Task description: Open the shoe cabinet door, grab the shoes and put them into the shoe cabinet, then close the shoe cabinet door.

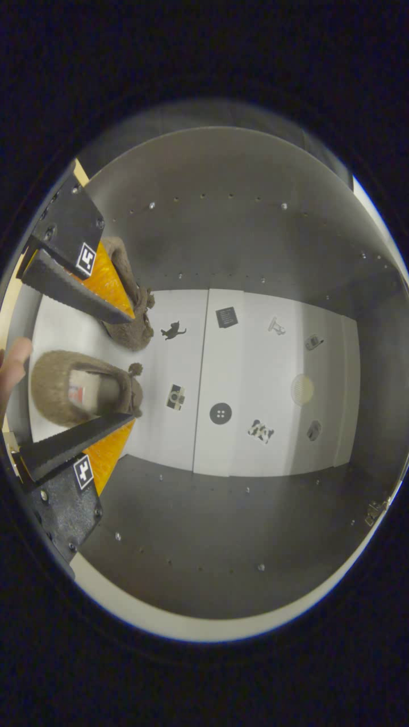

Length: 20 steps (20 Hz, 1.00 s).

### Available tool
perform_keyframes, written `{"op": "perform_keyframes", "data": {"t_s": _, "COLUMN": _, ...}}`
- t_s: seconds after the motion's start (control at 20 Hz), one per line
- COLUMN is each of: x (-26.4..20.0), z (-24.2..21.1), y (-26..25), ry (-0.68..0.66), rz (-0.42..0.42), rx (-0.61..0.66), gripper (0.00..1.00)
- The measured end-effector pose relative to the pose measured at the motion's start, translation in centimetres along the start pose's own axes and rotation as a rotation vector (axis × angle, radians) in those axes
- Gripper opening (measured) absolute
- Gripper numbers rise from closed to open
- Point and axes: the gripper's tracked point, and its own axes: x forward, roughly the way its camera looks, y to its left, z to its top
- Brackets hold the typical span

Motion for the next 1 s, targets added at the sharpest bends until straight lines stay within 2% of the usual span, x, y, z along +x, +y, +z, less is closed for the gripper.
{"op": "perform_keyframes", "data": {"t_s": 0.2, "x": -6.4, "z": 1.7, "y": 0.2, "ry": -0.045, "rz": -0.003, "rx": 0.018, "gripper": 0.99}}
{"op": "perform_keyframes", "data": {"t_s": 0.55, "x": -19.8, "z": 1.7, "y": 2.9, "ry": -0.076, "rz": 0.031, "rx": 0.064, "gripper": 1.00}}
{"op": "perform_keyframes", "data": {"t_s": 0.8, "x": -31.4, "z": 1.8, "y": 4.4, "ry": -0.141, "rz": 0.013, "rx": 0.032, "gripper": 1.00}}
{"op": "perform_keyframes", "data": {"t_s": 1.0, "x": -40.5, "z": 0.0, "y": 3.4, "ry": -0.115, "rz": -0.033, "rx": 0.040, "gripper": 1.00}}
